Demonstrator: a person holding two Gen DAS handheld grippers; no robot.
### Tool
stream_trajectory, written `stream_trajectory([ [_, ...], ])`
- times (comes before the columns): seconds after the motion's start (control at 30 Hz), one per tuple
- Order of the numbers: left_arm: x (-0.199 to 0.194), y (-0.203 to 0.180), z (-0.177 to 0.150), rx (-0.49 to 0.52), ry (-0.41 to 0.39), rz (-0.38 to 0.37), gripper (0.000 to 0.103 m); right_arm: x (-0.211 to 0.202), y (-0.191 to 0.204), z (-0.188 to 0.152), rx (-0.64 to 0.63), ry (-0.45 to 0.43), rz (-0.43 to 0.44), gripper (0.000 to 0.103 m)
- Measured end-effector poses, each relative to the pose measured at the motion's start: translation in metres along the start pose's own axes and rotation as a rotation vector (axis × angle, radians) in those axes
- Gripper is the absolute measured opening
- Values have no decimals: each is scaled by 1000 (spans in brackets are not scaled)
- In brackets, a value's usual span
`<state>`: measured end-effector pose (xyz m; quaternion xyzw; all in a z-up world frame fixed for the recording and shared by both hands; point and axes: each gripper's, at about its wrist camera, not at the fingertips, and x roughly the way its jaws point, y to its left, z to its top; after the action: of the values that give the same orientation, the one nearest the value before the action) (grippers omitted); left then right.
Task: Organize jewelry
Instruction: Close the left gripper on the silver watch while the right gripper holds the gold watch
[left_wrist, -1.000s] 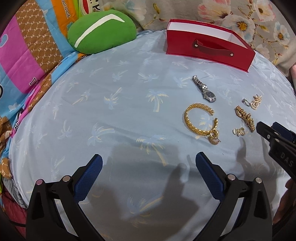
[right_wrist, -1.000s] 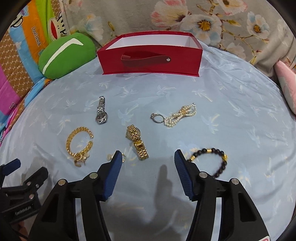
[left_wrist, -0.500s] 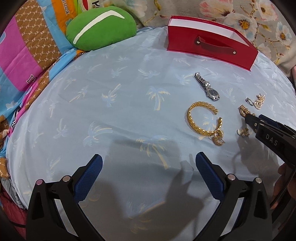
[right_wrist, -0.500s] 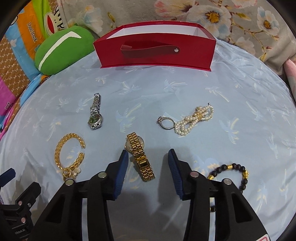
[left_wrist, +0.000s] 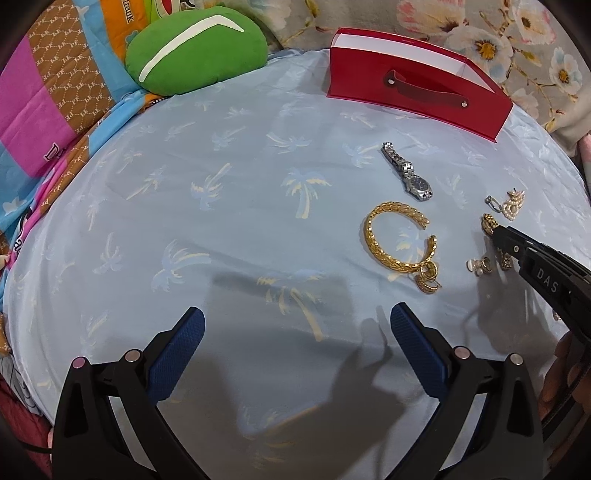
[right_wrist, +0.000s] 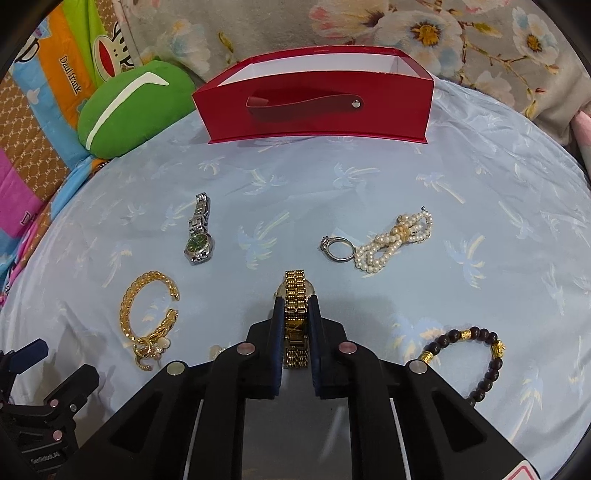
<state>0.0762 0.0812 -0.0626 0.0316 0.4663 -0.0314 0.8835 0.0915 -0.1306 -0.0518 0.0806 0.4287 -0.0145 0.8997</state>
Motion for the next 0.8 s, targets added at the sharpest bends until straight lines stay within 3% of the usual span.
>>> stream_trajectory([
  [0.5, 5, -23, 10, 21, 3, -59, 98, -78, -21, -18, 40, -76, 3, 11],
  [0.8, 17, -45, 16, 61, 8, -52, 98, -91, -28, -24, 52, -87, 1, 11],
])
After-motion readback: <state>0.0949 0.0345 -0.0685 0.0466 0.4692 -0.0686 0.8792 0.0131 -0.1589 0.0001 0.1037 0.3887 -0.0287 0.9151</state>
